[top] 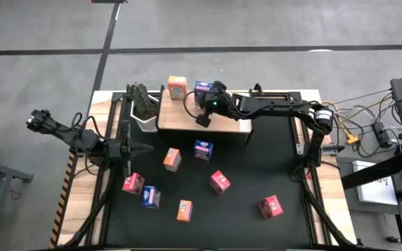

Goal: Stack cereal on shelf
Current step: Put the top right blue cereal box on the shelf, then put the middle red cereal box on the shelf

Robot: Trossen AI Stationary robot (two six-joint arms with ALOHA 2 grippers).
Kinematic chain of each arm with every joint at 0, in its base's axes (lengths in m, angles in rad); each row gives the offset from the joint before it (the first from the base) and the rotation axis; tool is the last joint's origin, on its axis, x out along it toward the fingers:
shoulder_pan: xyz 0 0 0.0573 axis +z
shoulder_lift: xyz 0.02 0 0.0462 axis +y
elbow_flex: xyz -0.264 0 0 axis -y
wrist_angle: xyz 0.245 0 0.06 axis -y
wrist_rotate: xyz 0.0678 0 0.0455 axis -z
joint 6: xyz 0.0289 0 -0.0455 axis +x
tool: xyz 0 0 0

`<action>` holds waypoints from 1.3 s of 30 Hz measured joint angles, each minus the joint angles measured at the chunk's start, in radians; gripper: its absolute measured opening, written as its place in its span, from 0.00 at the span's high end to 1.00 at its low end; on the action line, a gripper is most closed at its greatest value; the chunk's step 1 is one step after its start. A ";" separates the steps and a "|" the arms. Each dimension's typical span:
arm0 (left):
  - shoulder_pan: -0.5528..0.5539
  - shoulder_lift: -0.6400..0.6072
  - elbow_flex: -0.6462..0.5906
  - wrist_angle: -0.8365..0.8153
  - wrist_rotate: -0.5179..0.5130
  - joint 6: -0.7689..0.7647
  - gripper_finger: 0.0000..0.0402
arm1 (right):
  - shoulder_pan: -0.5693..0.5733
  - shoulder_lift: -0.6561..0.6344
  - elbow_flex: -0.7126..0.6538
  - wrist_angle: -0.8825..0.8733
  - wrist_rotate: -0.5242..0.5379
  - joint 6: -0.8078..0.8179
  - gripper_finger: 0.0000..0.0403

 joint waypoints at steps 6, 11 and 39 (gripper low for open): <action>0.000 0.000 0.000 0.000 0.000 0.000 1.00 | -0.010 0.000 0.000 -0.025 0.002 -0.047 0.98; 0.000 0.000 0.000 0.000 0.000 0.000 1.00 | -0.009 0.000 0.000 -0.061 0.009 -0.079 0.98; 0.000 0.000 0.000 0.000 0.000 0.001 1.00 | 0.083 -0.083 0.058 -0.235 0.047 0.044 0.98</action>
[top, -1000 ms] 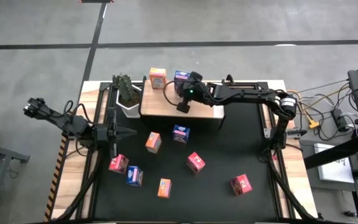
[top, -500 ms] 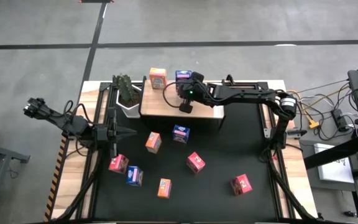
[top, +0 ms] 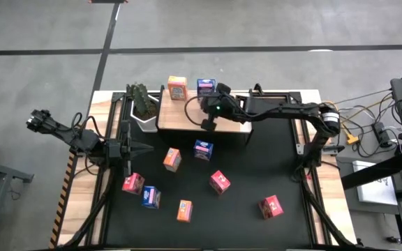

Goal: Stack cereal on shelf
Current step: Put the middle red cereal box on the shelf

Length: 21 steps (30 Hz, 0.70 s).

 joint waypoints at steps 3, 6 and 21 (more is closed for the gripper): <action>0.000 0.000 0.000 0.000 0.000 0.000 1.00 | 0.046 -0.028 0.045 -0.123 -0.034 0.142 0.98; 0.000 0.000 0.000 0.002 0.000 0.000 1.00 | 0.096 -0.054 0.072 -0.219 -0.129 0.295 0.98; 0.000 0.000 0.006 0.012 0.000 0.005 1.00 | 0.449 -0.064 0.040 -0.445 -0.208 0.762 0.98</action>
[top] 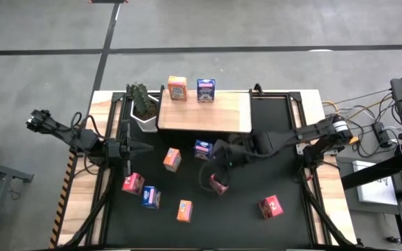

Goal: Stack cereal on shelf
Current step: Put the middle red cereal box on the shelf

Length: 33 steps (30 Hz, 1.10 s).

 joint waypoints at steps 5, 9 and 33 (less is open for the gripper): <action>0.000 0.000 0.004 0.001 0.000 -0.001 1.00 | 0.086 0.000 -0.047 -0.002 0.037 0.129 0.98; 0.000 0.000 0.004 0.003 0.000 -0.001 1.00 | 0.135 0.001 -0.085 -0.001 0.056 0.236 0.98; 0.000 0.000 0.004 0.015 0.000 0.017 1.00 | 0.296 0.001 -0.213 0.126 0.344 0.287 0.34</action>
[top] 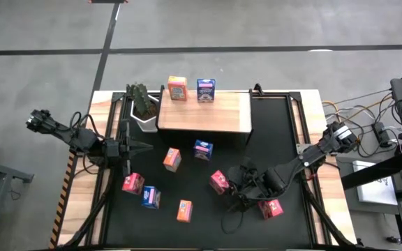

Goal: Stack cereal on shelf
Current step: Put the middle red cereal box on the shelf

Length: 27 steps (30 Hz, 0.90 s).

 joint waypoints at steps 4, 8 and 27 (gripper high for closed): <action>0.000 0.000 0.000 0.000 0.000 0.000 1.00 | 0.004 0.000 -0.086 0.136 0.000 0.000 0.26; 0.000 0.000 0.000 0.000 0.000 0.000 1.00 | 0.004 0.000 -0.137 0.189 0.012 0.029 0.24; 0.000 0.000 0.000 0.000 0.000 0.000 1.00 | 0.001 0.000 -0.200 0.225 0.098 0.030 0.31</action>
